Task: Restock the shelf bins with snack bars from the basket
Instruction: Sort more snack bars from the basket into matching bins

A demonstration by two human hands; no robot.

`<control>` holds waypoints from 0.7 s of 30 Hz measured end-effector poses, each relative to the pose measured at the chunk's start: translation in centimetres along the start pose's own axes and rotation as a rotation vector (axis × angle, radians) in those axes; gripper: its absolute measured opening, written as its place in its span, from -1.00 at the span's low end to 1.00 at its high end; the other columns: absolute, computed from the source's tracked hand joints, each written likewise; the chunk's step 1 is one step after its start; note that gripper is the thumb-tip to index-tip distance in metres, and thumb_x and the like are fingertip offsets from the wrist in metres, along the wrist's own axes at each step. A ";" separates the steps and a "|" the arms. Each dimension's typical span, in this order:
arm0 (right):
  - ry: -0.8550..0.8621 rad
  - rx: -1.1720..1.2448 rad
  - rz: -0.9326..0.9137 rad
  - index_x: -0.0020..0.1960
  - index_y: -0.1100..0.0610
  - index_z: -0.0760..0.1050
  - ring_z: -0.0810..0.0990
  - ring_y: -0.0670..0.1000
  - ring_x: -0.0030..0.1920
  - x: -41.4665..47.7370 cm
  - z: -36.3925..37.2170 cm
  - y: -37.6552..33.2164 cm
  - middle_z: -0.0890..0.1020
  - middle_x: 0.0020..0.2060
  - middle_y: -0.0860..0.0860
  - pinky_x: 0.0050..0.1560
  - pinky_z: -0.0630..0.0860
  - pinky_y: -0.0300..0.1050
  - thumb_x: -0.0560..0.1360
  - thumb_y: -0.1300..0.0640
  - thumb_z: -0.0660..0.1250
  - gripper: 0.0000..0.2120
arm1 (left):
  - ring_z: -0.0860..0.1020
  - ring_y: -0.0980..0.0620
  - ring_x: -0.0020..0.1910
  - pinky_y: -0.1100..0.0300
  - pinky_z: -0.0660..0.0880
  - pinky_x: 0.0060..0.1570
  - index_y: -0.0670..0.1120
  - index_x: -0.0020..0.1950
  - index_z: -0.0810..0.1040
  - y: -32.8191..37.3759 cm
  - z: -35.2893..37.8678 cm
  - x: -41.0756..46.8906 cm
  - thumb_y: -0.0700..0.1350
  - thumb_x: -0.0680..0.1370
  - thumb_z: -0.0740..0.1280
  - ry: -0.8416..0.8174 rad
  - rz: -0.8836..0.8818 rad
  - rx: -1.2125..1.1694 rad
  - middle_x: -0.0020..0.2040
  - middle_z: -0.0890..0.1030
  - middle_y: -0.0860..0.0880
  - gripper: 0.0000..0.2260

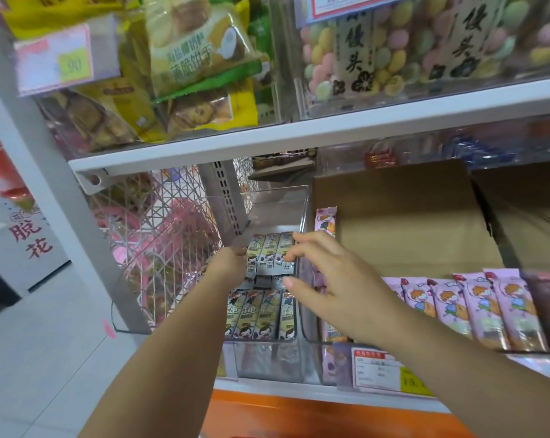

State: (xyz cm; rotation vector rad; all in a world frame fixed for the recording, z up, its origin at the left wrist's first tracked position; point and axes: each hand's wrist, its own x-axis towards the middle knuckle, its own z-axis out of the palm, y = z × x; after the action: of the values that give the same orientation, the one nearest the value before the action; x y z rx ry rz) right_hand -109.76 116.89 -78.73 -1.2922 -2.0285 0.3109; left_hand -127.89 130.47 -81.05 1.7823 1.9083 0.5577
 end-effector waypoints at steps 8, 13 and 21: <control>-0.060 -0.097 0.011 0.43 -0.13 0.26 0.10 -0.21 0.46 -0.3 -0.5 -0.4 0.15 0.48 -0.23 0.36 0.13 -0.25 0.56 -0.19 0.14 -0.55 | 0.50 -0.08 -0.17 0.14 0.47 -0.19 -0.19 0.35 0.44 1.0 -2.1 -3.1 -0.09 0.62 0.18 0.020 0.037 0.190 0.03 0.52 -0.14 -0.67; 0.094 -0.098 -0.120 0.35 -0.01 0.41 0.26 -0.13 0.39 -3.7 0.1 -2.9 0.41 0.37 -0.11 0.40 0.15 -0.26 0.57 -0.10 0.15 -0.60 | 0.53 0.02 0.07 0.13 0.47 0.09 -0.03 0.26 0.52 0.4 -2.6 -11.4 -0.11 0.61 0.22 0.332 0.298 -0.076 0.17 0.57 0.00 -0.76; -0.219 -0.197 -0.192 -0.08 0.10 0.58 0.48 -0.03 -0.10 -16.1 4.1 -1.9 0.62 -0.21 -0.02 -0.10 0.34 -0.20 0.57 0.00 0.12 -0.70 | 0.52 0.22 -0.02 0.33 0.43 -0.06 -0.02 0.05 0.59 -7.0 5.6 -24.8 -0.24 0.52 0.21 0.394 0.482 -0.359 -0.04 0.58 0.16 -0.77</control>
State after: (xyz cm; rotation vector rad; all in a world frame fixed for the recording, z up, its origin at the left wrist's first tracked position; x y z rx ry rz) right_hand -109.72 102.71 -87.63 -1.2098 -2.4000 0.1720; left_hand -129.06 105.12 -88.21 1.9859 1.4552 1.4133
